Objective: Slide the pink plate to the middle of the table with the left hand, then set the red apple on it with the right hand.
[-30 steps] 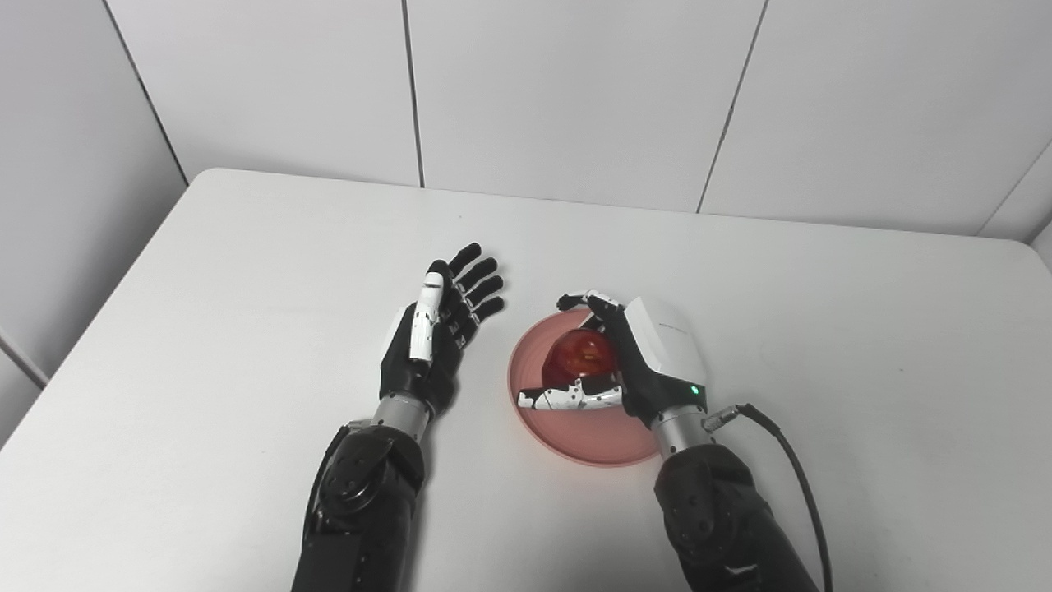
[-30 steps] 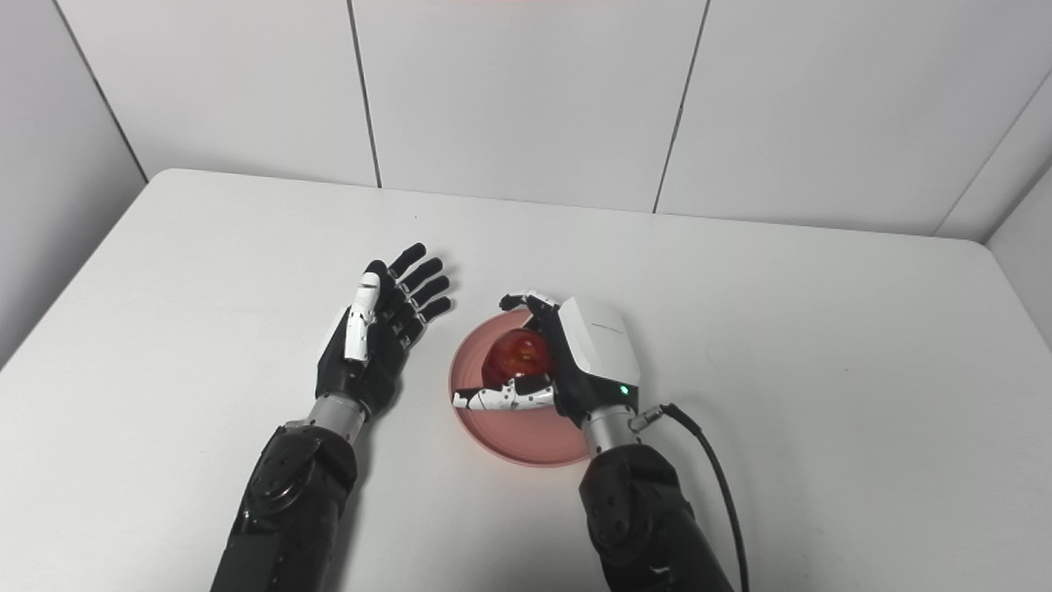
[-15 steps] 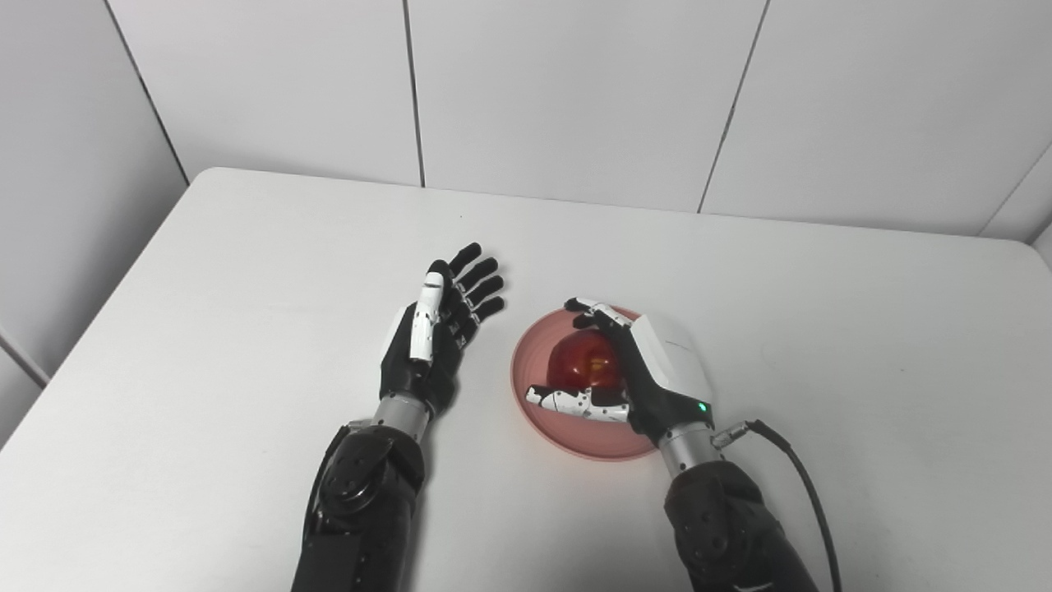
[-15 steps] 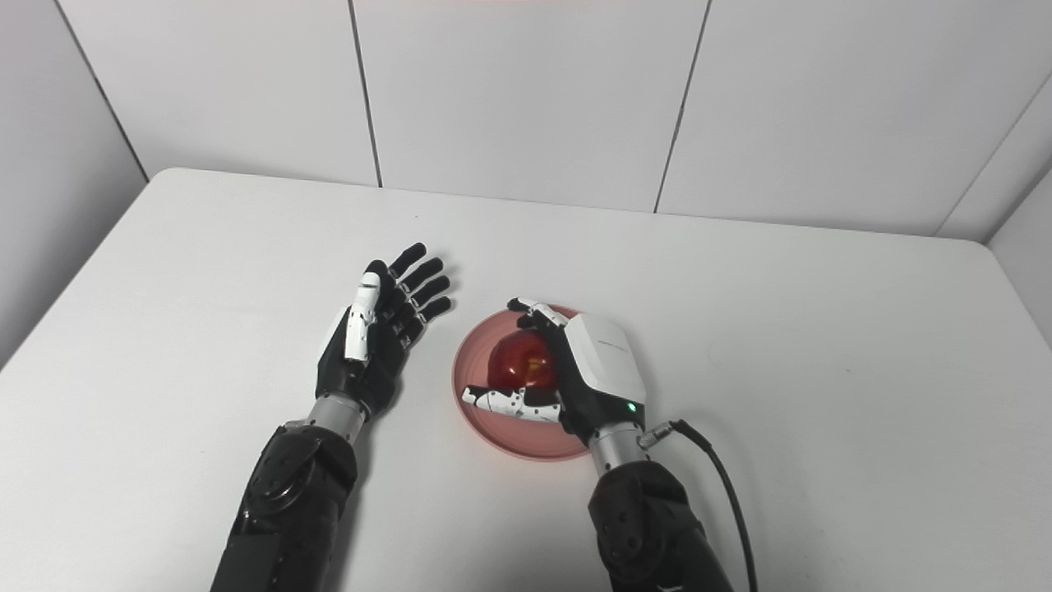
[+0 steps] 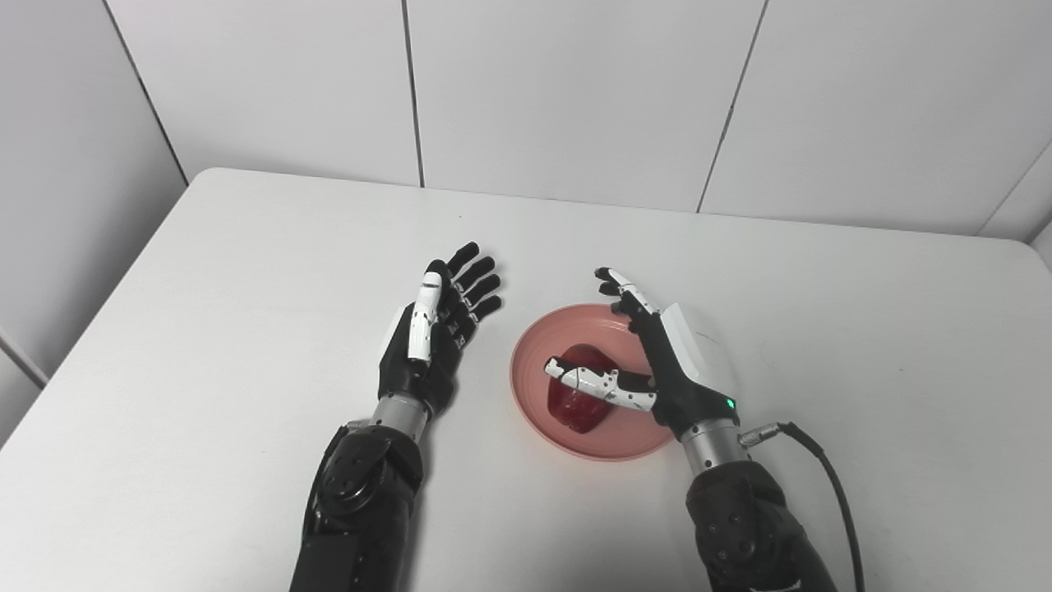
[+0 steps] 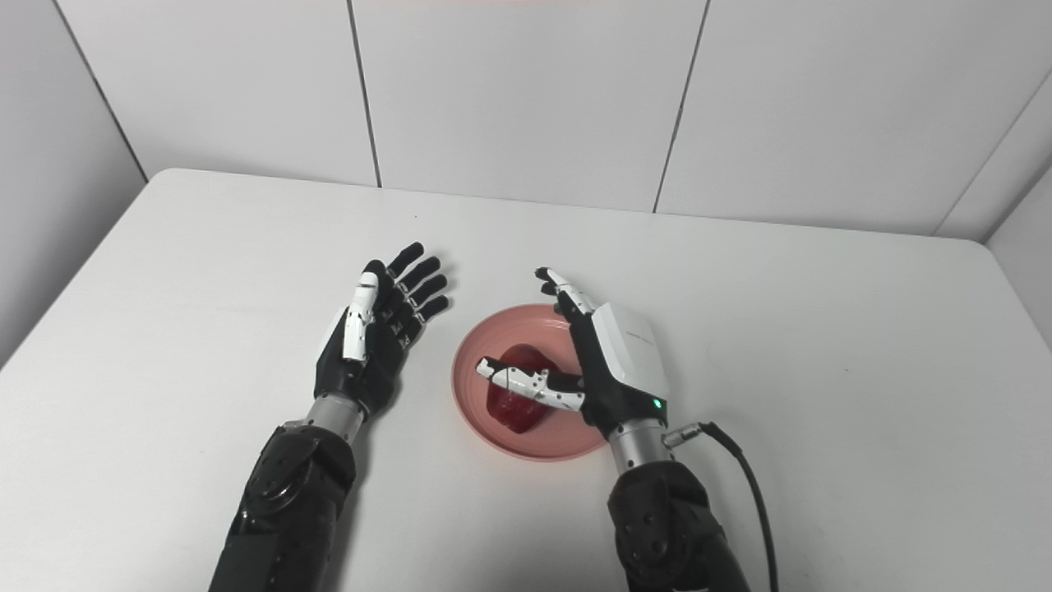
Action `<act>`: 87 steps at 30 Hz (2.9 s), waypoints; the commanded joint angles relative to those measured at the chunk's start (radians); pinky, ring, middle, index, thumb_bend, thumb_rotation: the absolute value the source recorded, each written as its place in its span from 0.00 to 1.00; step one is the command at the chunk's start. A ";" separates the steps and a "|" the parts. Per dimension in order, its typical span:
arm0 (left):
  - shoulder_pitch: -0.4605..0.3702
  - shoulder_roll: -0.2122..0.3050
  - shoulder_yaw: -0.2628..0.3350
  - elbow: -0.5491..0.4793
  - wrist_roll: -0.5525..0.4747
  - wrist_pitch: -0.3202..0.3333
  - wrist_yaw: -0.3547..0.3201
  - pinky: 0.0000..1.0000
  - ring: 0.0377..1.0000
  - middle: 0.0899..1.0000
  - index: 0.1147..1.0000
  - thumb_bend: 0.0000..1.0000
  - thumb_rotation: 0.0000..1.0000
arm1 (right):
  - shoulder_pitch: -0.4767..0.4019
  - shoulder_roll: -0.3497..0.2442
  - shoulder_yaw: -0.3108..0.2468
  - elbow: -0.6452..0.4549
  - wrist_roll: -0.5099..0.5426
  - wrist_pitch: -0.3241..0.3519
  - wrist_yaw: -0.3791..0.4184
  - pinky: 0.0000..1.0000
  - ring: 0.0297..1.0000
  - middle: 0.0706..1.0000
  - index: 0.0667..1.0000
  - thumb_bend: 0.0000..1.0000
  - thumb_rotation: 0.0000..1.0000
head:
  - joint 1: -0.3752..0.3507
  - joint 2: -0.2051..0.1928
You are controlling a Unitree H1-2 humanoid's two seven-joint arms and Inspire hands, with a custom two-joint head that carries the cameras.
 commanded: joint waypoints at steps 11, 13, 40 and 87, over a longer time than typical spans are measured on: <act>0.027 -0.001 0.003 0.030 -0.002 0.047 0.012 0.84 0.85 0.84 0.82 0.42 1.00 | -0.029 0.012 -0.095 -0.084 0.101 -0.131 -0.085 0.73 0.82 0.86 0.89 1.00 0.67 | -0.006 -0.004; 0.025 0.000 0.006 0.032 -0.005 0.047 0.011 0.84 0.85 0.84 0.82 0.42 1.00 | -0.025 0.010 -0.118 -0.085 0.116 -0.143 -0.099 0.75 0.83 0.87 0.90 1.00 0.68 | -0.007 -0.004; 0.027 0.021 -0.002 0.020 0.001 0.040 0.007 0.85 0.85 0.85 0.83 0.41 1.00 | 0.114 0.045 -0.283 0.076 0.313 -0.181 -0.193 0.79 0.84 0.86 0.87 0.57 1.00 | -0.008 -0.001; 0.051 0.043 -0.040 -0.053 0.044 0.061 0.005 0.90 0.89 0.90 0.88 0.40 1.00 | 0.119 0.069 -0.283 0.122 0.452 -0.215 -0.172 0.80 0.87 0.88 0.90 0.26 1.00 | 0.001 0.002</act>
